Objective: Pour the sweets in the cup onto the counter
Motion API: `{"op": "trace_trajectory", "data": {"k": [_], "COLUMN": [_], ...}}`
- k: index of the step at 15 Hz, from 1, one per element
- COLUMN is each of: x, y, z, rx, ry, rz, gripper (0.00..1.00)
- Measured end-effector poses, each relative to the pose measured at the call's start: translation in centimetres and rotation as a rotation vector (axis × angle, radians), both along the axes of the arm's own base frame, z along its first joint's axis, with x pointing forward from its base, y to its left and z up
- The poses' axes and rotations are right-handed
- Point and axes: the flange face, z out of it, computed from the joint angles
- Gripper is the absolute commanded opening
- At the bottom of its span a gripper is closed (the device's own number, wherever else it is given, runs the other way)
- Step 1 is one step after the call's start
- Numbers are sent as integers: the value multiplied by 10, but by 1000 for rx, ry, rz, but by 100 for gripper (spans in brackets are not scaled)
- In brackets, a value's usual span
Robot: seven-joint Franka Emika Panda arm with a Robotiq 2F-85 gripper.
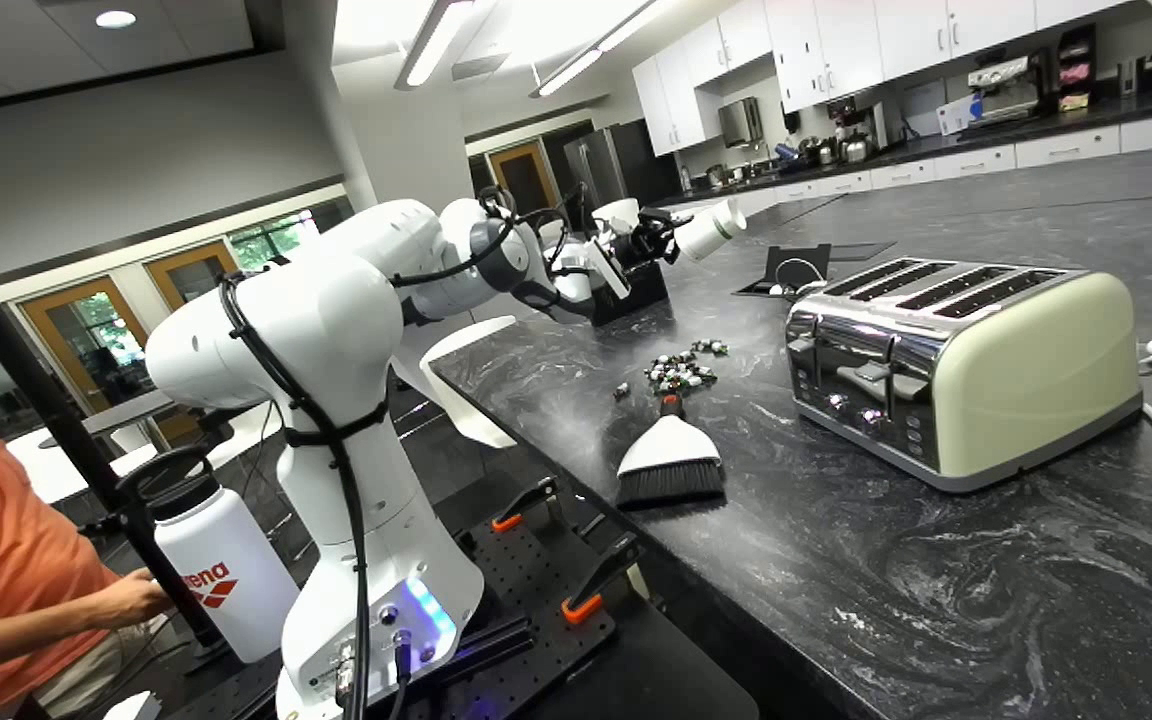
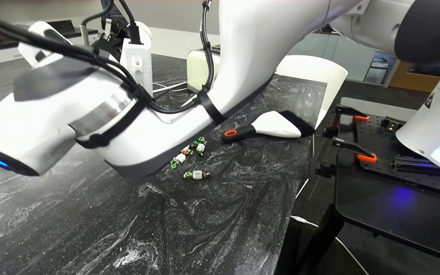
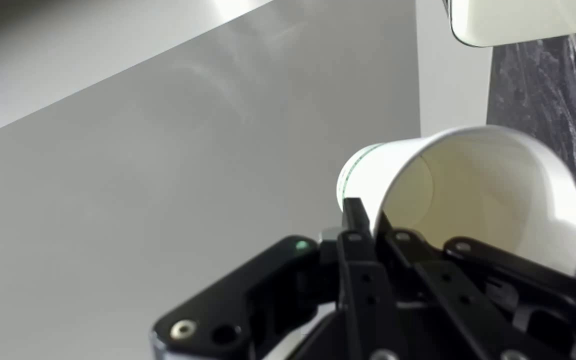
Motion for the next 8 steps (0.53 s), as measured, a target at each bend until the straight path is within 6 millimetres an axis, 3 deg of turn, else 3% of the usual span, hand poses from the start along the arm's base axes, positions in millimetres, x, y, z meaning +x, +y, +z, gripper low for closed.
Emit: {"op": "trace_trajectory", "data": {"k": [4, 8], "x": [11, 20], "y": [8, 0], "z": [76, 153], "rx": [190, 407], "ry": [-10, -3], "rz": [12, 11], "gripper": [1, 1]}}
